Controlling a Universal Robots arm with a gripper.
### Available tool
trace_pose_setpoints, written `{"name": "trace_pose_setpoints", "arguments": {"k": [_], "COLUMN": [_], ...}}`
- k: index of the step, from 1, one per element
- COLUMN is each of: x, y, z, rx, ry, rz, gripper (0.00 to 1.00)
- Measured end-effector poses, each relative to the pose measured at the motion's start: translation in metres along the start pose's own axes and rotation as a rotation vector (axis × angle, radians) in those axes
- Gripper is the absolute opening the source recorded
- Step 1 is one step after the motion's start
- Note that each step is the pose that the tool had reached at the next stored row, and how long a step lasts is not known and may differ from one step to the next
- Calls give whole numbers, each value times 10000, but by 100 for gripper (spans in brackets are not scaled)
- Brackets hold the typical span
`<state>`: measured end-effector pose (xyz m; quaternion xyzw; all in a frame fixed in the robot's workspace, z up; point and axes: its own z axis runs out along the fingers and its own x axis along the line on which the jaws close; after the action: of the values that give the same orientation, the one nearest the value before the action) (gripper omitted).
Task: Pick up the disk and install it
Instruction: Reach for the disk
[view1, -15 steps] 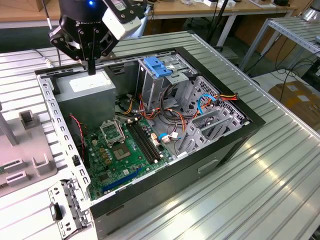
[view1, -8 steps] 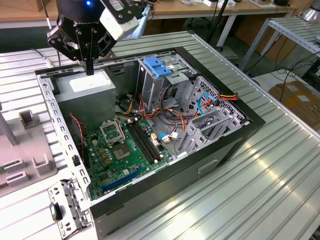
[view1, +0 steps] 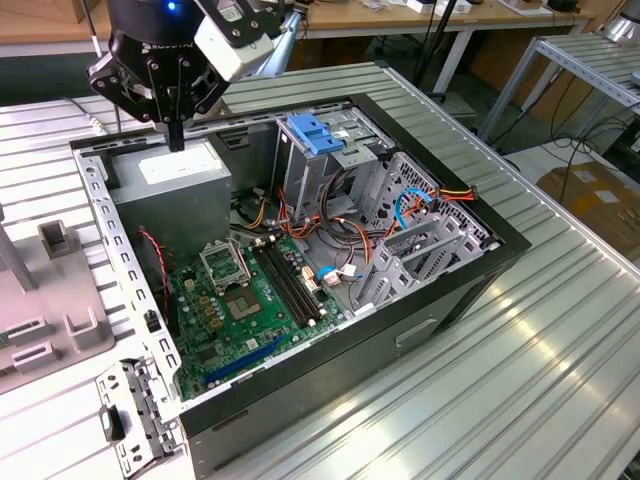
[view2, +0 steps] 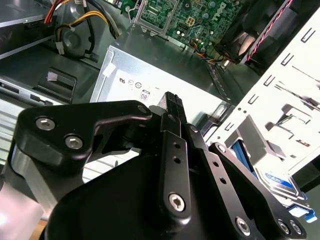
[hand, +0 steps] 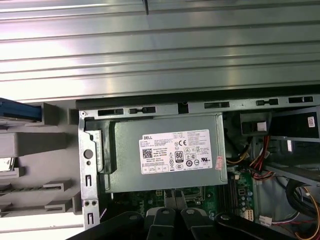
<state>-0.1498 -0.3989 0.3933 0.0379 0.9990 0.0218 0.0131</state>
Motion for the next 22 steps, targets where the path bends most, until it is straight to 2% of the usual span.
{"name": "trace_pose_setpoints", "arguments": {"k": [22], "x": [87], "y": [-7], "z": [-2], "rx": [0], "ry": [0], "rz": [0], "gripper": [11]}}
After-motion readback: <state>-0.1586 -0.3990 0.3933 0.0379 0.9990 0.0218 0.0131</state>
